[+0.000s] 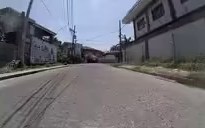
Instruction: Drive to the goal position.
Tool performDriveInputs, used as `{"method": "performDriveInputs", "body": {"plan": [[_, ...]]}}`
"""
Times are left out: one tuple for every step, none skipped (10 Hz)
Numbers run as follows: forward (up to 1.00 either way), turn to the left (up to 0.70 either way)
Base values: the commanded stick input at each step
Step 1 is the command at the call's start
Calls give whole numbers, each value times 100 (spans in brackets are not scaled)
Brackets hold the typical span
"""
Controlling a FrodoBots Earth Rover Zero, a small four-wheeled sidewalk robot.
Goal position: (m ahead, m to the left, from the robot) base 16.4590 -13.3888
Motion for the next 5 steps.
{"method": "performDriveInputs", "body": {"plan": [[100, 0], [100, 0], [100, 0], [100, 0], [100, 0]]}}
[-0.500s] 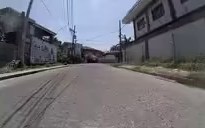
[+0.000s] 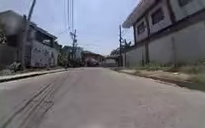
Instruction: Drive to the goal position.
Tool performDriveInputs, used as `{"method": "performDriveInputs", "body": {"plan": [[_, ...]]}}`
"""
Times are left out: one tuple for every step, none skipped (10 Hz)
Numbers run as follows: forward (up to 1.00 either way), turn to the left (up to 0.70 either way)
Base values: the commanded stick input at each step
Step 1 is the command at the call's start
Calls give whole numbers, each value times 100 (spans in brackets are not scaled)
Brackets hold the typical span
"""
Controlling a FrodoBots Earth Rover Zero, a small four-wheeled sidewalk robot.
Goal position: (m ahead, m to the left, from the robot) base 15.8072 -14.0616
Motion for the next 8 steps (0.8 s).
{"method": "performDriveInputs", "body": {"plan": [[100, 0], [100, 0], [100, 0], [100, 0], [100, 0], [100, 0], [100, 0], [100, 0]]}}
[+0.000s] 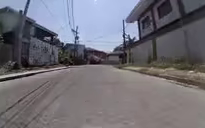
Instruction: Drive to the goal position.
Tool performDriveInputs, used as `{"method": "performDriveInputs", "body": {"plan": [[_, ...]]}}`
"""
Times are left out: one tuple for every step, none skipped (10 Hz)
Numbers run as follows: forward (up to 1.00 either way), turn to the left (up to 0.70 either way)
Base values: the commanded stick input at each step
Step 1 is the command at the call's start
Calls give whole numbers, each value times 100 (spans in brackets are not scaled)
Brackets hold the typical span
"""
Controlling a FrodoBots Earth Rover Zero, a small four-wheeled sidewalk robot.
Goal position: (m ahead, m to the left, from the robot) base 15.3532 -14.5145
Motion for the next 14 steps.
{"method": "performDriveInputs", "body": {"plan": [[100, -5], [100, -36], [100, -40], [100, -40], [100, -40], [100, -37], [100, 0], [100, 0], [100, 0], [100, 0], [100, 0], [100, 0], [100, 0], [100, 0]]}}
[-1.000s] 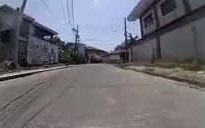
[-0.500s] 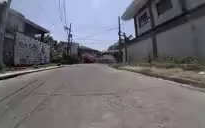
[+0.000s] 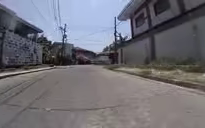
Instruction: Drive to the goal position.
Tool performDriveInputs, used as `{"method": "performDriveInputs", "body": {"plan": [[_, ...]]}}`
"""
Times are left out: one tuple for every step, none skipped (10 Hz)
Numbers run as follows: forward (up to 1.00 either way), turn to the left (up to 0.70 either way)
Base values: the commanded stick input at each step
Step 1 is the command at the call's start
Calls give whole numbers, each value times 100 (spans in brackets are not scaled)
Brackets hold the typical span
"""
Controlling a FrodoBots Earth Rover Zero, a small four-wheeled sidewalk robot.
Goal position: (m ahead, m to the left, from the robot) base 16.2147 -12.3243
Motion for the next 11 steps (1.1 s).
{"method": "performDriveInputs", "body": {"plan": [[100, 0], [100, 0], [100, 0], [100, 0], [100, 0], [100, 0], [100, 0], [100, 0], [100, 0], [100, -2], [100, -30]]}}
